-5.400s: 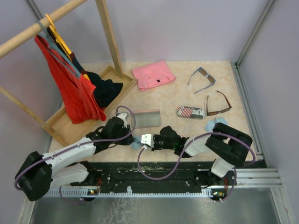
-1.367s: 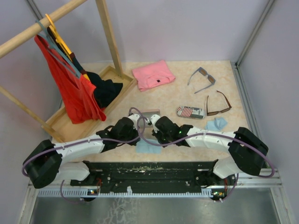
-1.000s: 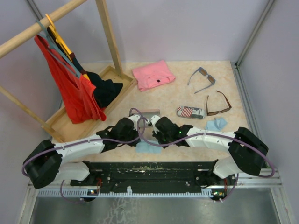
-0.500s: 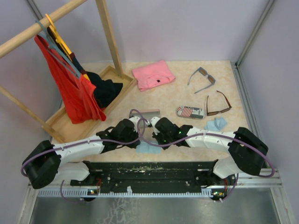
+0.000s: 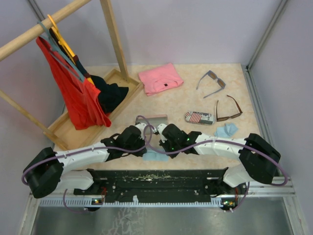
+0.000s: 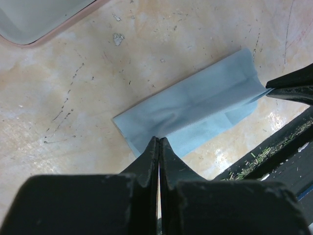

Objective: Organize the sunglasses
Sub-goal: Fold the glasses cleaning cloth at the center of the board.

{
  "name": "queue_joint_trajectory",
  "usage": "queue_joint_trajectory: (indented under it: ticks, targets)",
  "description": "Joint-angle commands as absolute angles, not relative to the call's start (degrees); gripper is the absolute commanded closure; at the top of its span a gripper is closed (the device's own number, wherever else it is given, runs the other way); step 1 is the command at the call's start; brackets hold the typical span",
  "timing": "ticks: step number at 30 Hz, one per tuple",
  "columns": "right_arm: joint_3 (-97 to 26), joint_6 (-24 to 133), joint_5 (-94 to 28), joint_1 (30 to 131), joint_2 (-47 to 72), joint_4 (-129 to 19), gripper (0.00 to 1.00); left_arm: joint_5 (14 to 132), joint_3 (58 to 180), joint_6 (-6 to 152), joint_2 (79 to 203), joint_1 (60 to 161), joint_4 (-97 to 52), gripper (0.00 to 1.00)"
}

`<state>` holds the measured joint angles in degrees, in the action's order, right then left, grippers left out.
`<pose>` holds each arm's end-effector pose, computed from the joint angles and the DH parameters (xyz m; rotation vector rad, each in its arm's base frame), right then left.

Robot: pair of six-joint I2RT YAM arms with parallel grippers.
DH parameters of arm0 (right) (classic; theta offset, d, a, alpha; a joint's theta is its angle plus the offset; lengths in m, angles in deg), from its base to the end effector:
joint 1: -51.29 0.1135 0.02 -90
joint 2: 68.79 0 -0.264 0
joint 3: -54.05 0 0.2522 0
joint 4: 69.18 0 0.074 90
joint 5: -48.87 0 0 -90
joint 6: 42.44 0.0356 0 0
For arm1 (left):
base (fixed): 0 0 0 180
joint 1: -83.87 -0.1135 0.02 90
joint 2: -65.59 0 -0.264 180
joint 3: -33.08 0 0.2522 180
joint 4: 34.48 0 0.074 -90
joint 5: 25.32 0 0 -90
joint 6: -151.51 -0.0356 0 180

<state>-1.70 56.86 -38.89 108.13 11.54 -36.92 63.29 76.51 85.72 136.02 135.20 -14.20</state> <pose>0.1437 0.2226 0.1771 -1.0773 2.4079 0.4718 0.1448 -0.1795 0.1672 0.5697 2.4120 -0.5699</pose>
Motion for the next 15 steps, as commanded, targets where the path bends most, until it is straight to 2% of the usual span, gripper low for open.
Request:
queue_joint_trajectory:
  ticks: [1,15]
  targets:
    - [-2.6,57.2,-39.0,108.9,12.2,-32.3,0.98,62.2,75.8,84.5,134.5,135.6,-11.8,1.00]
    - [-2.5,58.1,-39.8,108.9,12.3,-32.0,0.96,63.2,75.6,85.0,134.0,136.3,-11.1,1.00]
